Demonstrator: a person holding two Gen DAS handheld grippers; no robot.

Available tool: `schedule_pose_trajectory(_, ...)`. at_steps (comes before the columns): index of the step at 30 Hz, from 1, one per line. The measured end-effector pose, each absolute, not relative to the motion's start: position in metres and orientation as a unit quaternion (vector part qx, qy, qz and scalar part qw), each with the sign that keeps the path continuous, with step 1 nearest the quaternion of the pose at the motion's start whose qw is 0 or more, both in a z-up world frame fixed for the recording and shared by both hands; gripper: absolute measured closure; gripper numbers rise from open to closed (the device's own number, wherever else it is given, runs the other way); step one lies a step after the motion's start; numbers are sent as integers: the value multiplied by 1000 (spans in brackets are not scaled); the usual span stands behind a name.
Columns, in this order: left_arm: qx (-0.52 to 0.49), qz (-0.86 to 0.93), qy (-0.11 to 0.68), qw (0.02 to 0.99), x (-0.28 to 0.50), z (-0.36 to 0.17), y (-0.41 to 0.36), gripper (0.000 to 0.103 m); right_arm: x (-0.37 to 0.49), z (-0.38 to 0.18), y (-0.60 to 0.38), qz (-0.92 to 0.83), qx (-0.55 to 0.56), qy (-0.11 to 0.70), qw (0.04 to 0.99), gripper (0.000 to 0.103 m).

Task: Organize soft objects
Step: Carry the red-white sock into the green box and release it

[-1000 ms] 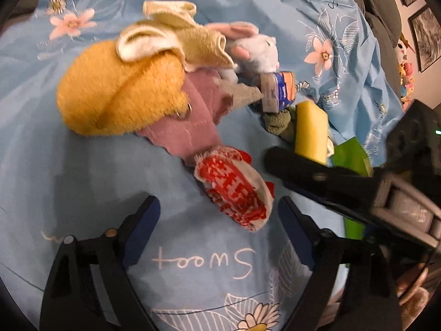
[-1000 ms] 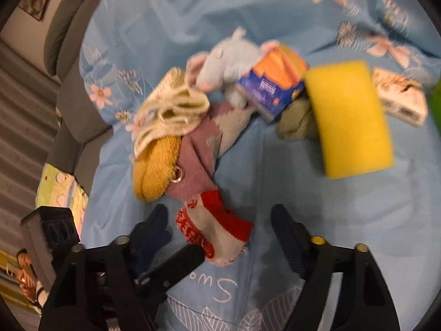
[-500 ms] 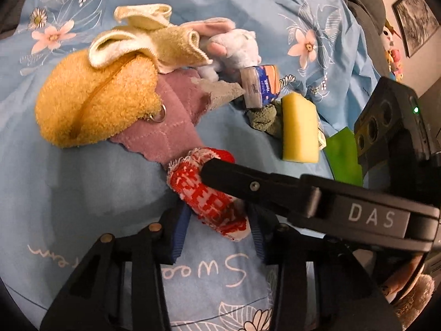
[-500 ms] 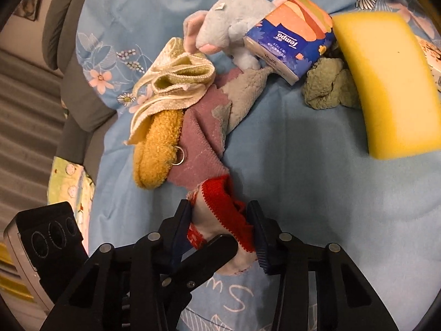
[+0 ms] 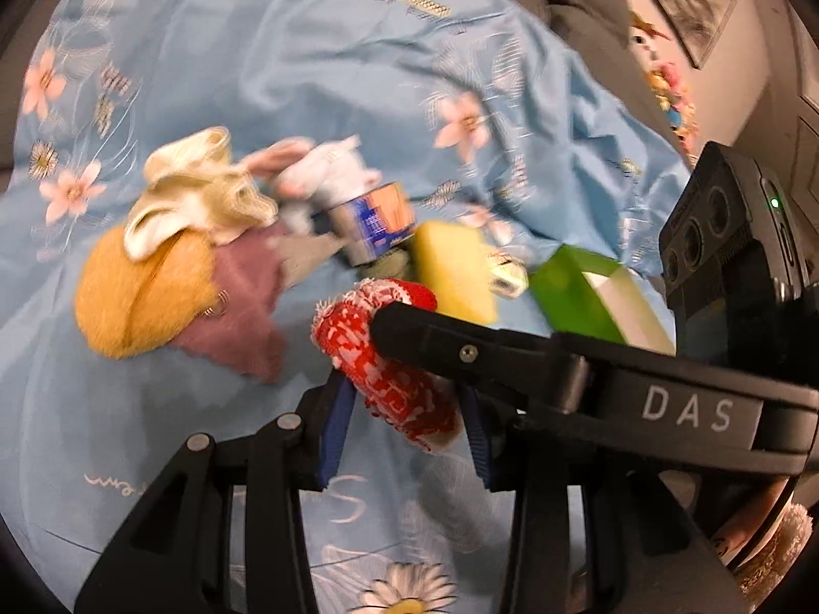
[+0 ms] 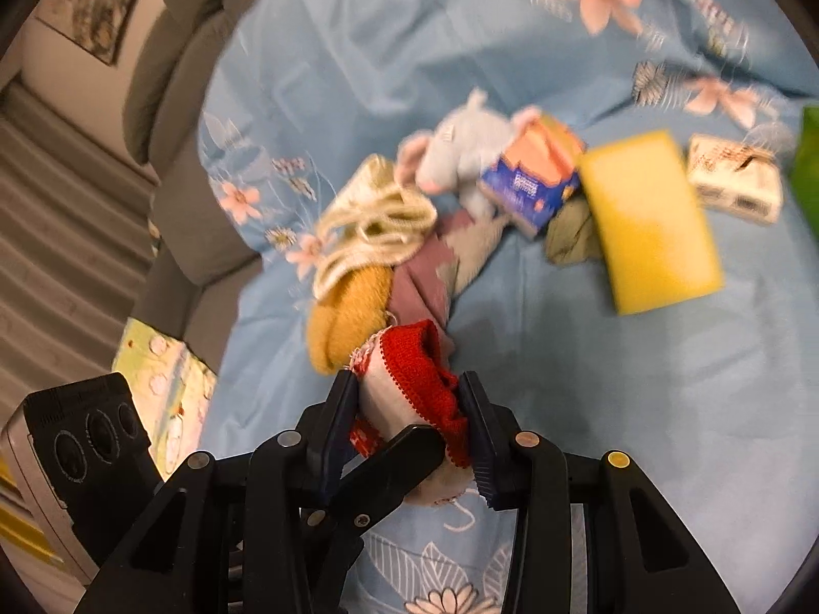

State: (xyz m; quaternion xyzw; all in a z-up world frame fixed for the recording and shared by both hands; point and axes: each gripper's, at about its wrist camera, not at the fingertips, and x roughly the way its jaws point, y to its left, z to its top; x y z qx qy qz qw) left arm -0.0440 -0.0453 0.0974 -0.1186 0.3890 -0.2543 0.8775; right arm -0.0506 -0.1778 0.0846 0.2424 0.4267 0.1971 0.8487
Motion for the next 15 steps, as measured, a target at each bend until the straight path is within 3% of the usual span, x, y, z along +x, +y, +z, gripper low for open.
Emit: schedule_pose_trajectory(15,-57,-325,357,874,-71,127,-149,65,-117,125,-267,137,270,346,888,60)
